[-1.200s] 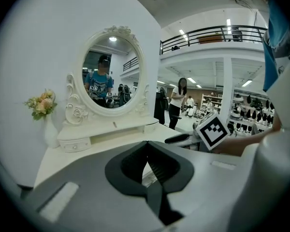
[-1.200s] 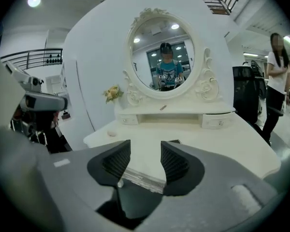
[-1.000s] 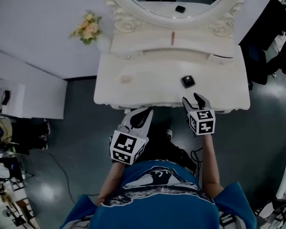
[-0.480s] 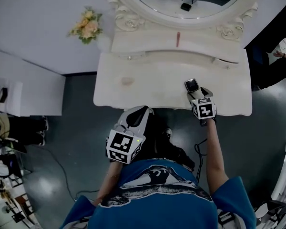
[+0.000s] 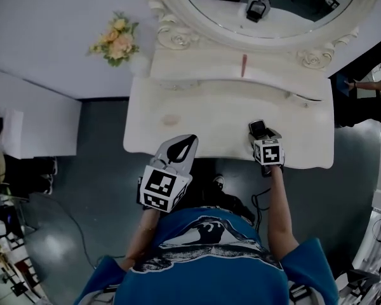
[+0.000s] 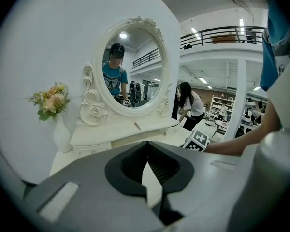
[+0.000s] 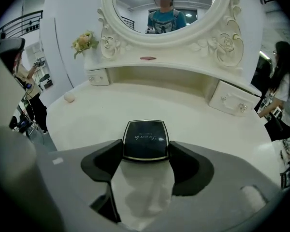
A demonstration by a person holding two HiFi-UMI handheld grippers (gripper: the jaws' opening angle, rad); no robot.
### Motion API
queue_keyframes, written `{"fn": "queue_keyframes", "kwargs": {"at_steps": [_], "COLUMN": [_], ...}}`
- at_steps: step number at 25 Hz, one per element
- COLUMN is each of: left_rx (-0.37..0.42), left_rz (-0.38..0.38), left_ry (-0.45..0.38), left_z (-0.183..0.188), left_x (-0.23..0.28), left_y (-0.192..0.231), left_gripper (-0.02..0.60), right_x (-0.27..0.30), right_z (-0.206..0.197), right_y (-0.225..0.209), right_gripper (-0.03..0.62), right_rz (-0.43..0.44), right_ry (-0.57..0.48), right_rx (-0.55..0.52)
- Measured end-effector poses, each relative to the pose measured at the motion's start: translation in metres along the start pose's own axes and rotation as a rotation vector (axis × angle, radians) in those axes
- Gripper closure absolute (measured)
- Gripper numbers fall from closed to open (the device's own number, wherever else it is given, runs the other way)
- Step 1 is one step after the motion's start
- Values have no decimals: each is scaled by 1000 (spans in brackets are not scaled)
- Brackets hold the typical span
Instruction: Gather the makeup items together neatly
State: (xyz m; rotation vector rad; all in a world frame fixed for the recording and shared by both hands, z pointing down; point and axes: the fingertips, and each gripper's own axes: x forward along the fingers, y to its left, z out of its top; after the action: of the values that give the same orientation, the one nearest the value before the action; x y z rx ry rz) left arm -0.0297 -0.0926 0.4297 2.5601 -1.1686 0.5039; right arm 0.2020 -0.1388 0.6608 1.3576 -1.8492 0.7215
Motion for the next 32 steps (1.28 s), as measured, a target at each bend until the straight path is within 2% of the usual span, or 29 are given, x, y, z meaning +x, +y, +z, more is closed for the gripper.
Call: {"fn": "queue_keyframes", "kwargs": {"at_steps": [8, 13, 18, 25, 28, 32], "left_rx": [-12, -17, -27, -43, -51, -59], "left_rz": [-26, -43, -48, -29, -17, 2], "left_ry": [-11, -17, -22, -19, -16, -18], "left_z": [13, 16, 17, 13, 10, 8], "left_x": [17, 22, 23, 17, 12, 8], "left_y": [31, 47, 61, 83, 91, 104], "left_gripper": [563, 563, 563, 563, 563, 563], "right_x": [-1, 1, 15, 34, 41, 49], "right_z": [0, 20, 48, 79, 86, 88], "right_y": [-4, 23, 61, 103, 116, 125], "right_gripper": [289, 290, 292, 292, 292, 289], "right_rz": [-84, -51, -26, 2, 4, -7], "right_ry": [23, -18, -21, -29, -28, -16], "right_rx": [131, 265, 267, 329, 306, 342]}}
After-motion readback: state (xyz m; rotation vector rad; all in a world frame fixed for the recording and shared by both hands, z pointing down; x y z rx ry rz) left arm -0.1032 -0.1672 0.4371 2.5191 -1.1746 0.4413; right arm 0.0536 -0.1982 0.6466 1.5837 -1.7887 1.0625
